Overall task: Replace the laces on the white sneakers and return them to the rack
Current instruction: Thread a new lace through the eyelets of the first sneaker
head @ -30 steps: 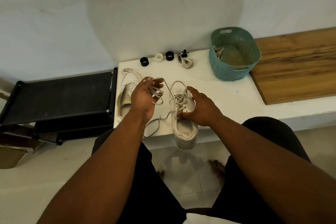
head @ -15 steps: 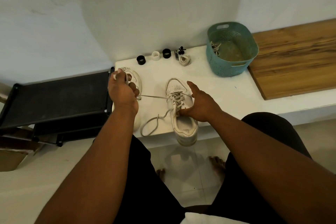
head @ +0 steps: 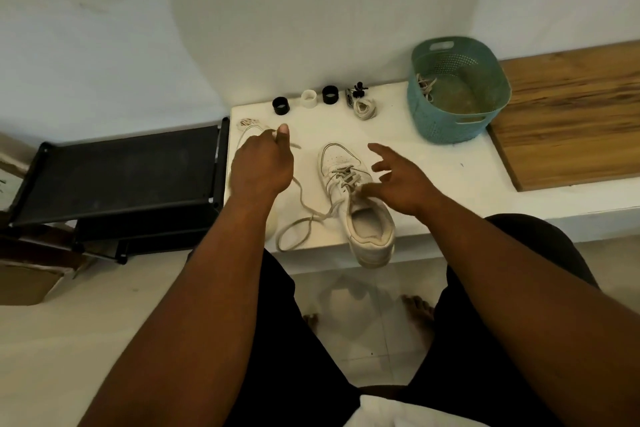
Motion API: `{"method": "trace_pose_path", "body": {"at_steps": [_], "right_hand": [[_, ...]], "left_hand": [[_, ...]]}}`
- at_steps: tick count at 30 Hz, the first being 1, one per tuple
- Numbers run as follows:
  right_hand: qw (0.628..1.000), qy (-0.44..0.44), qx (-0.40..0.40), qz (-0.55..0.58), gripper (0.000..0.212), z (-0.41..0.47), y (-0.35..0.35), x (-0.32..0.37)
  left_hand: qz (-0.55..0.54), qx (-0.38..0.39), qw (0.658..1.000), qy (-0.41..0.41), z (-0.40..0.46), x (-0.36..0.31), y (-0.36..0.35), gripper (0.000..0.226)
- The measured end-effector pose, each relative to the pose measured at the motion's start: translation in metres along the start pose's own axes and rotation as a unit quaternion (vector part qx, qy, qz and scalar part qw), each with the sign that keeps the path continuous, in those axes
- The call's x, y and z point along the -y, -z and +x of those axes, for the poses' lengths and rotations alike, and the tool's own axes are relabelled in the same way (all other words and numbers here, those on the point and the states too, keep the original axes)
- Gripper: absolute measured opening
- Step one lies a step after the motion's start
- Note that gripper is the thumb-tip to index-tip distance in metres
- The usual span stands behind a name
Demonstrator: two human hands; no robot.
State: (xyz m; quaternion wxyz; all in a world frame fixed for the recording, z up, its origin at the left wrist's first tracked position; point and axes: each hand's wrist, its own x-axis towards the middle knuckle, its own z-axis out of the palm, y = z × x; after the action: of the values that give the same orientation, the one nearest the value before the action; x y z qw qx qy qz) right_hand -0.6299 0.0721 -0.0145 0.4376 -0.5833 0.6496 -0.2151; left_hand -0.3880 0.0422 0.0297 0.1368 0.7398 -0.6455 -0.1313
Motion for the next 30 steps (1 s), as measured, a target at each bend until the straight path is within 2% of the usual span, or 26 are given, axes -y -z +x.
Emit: {"method": "trace_pose_path", "body": {"at_steps": [2, 4, 5, 9, 11, 13, 15, 17, 20, 22, 24, 25, 27, 28, 29, 30], "right_hand": [[0.997, 0.012, -0.067, 0.039, 0.070, 0.001, 0.001, 0.004], [0.990, 0.040, -0.128, 0.053, 0.051, 0.000, 0.001, 0.009], [0.986, 0.056, -0.143, 0.060, 0.043, -0.001, 0.001, 0.012], [0.983, 0.115, -0.103, 0.096, 0.023, -0.007, -0.007, 0.022], [0.980, 0.140, -0.060, 0.125, 0.032, -0.011, -0.009, 0.028], [0.979, 0.153, -0.014, 0.136, 0.041, -0.013, -0.011, 0.032], [0.984, 0.139, 0.012, 0.107, 0.039, -0.012, -0.014, 0.034], [0.990, 0.126, 0.008, 0.058, 0.038, -0.010, -0.016, 0.034], [0.988, 0.154, -0.008, -0.011, 0.018, -0.008, -0.018, 0.034], [0.988, 0.153, -0.033, -0.012, 0.019, -0.002, -0.017, 0.030], [0.987, 0.144, -0.059, 0.026, 0.022, 0.002, -0.011, 0.028], [0.987, 0.137, -0.075, 0.043, 0.022, 0.004, -0.008, 0.027], [0.985, 0.122, -0.114, 0.041, 0.021, 0.006, -0.003, 0.023], [0.984, 0.122, -0.127, 0.025, 0.021, 0.006, -0.001, 0.022], [0.983, 0.130, -0.127, 0.001, 0.021, 0.006, 0.000, 0.021], [0.982, 0.146, -0.112, -0.035, 0.020, 0.005, 0.000, 0.022]], "left_hand": [[-0.164, 0.074, 0.984, 0.010, -0.004, -0.007, 0.004, 0.054], [-0.333, 0.167, 0.927, 0.041, -0.014, -0.011, -0.001, 0.048], [-0.382, 0.193, 0.902, 0.051, -0.019, -0.013, -0.006, 0.046], [-0.476, 0.227, 0.847, 0.071, -0.024, -0.025, -0.015, 0.043], [-0.518, 0.248, 0.816, 0.071, -0.023, -0.027, -0.016, 0.041], [-0.539, 0.257, 0.799, 0.068, -0.023, -0.027, -0.017, 0.040], [-0.557, 0.257, 0.787, 0.069, -0.023, -0.025, -0.017, 0.042], [-0.578, 0.266, 0.768, 0.069, -0.023, -0.024, -0.015, 0.043], [-0.585, 0.291, 0.754, 0.065, -0.023, -0.021, -0.011, 0.042], [-0.588, 0.293, 0.751, 0.070, -0.022, -0.018, -0.012, 0.042], [-0.568, 0.266, 0.774, 0.090, -0.019, -0.012, -0.014, 0.039], [-0.520, 0.239, 0.815, 0.089, -0.017, -0.009, -0.017, 0.037], [-0.339, 0.170, 0.924, 0.041, -0.014, -0.004, -0.024, 0.031], [-0.245, 0.123, 0.962, 0.010, -0.015, -0.003, -0.028, 0.038], [-0.182, 0.051, 0.981, -0.028, -0.016, -0.004, -0.031, 0.051], [-0.162, -0.027, 0.983, -0.078, -0.016, -0.006, -0.031, 0.061]]}}
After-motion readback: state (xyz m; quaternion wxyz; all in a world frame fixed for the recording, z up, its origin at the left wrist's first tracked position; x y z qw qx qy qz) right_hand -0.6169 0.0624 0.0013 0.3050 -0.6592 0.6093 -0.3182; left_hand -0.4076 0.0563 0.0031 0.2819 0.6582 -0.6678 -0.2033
